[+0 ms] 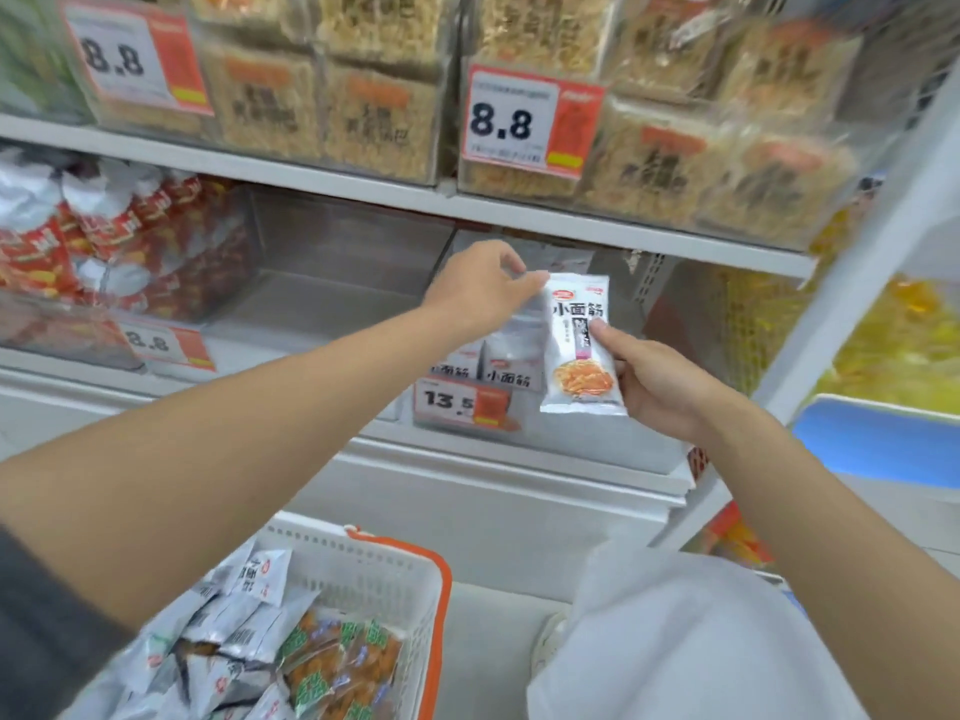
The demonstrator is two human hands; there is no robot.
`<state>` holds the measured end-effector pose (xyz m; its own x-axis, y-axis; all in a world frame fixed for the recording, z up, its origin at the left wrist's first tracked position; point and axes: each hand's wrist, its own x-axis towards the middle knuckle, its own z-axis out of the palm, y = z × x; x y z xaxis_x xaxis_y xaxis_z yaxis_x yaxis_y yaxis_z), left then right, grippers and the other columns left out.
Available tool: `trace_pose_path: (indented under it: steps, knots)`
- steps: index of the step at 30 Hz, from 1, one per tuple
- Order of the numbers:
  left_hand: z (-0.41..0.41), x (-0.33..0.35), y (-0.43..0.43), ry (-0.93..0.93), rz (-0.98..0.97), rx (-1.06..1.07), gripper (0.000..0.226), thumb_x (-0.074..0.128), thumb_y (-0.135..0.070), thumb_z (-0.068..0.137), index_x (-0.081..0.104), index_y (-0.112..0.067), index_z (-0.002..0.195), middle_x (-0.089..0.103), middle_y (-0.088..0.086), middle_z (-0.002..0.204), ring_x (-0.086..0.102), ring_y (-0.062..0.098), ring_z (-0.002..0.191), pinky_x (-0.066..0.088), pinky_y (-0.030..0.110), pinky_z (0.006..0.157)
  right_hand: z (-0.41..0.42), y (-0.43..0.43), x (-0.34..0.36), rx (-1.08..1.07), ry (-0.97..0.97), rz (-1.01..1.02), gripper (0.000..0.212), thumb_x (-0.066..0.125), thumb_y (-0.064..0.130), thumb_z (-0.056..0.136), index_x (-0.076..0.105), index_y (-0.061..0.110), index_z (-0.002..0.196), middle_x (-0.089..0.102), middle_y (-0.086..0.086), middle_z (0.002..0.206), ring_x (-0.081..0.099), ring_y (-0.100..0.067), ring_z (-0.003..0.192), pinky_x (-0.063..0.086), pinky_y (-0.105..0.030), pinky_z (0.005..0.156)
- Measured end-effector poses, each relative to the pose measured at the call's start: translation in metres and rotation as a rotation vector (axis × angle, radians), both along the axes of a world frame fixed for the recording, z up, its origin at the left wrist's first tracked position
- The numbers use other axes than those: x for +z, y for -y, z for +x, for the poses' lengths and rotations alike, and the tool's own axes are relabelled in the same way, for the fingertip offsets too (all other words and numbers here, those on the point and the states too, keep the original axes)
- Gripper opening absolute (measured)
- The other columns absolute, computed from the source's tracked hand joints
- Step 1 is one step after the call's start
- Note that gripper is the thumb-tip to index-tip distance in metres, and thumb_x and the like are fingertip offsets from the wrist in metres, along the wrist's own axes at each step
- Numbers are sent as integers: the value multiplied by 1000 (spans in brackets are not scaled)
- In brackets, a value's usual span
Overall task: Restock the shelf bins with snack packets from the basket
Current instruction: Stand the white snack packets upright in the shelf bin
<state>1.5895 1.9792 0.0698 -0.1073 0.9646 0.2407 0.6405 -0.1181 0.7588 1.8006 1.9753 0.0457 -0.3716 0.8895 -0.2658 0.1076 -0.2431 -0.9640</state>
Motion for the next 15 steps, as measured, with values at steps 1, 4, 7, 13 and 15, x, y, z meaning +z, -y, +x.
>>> trace_pose_path:
  steps: [1, 4, 7, 13, 15]
  knots:
    - [3, 1, -10, -72, -10, 0, 35, 60, -51, 89, 63, -21, 107, 64, -3, 101, 62, 19, 97, 52, 38, 87, 11, -9, -2, -41, 18, -9, 41, 58, 41, 92, 69, 5, 110, 74, -15, 100, 70, -24, 88, 54, -37, 84]
    - [7, -3, -43, -221, -37, 11, 28, 57, -34, 93, 62, -16, 114, 64, 3, 111, 60, 24, 104, 51, 39, 91, 33, -40, -12, -127, 91, -19, 37, 59, 38, 94, 68, 5, 108, 74, -13, 91, 71, -22, 79, 54, -36, 78]
    - [12, -9, -83, -383, -31, -47, 26, 48, -17, 96, 62, -14, 118, 64, 8, 117, 59, 24, 108, 47, 33, 95, 34, -75, -23, -186, 97, -27, 29, 59, 34, 96, 66, 8, 108, 74, -13, 96, 72, -23, 84, 56, -37, 77]
    - [26, -21, -151, -635, 16, -95, 36, 39, -29, 103, 49, -22, 137, 47, 7, 143, 49, 30, 124, 40, 31, 101, -6, -150, -54, -194, 284, 68, 32, 50, 37, 101, 62, 12, 116, 72, -6, 107, 69, -17, 84, 53, -30, 71]
    - [26, -26, -167, -632, 55, -138, 38, 39, -25, 103, 47, -22, 139, 46, 7, 144, 48, 31, 125, 39, 33, 104, -18, -173, -67, -206, 319, 121, 36, 48, 35, 102, 61, 8, 123, 68, -10, 118, 66, -25, 100, 53, -39, 90]
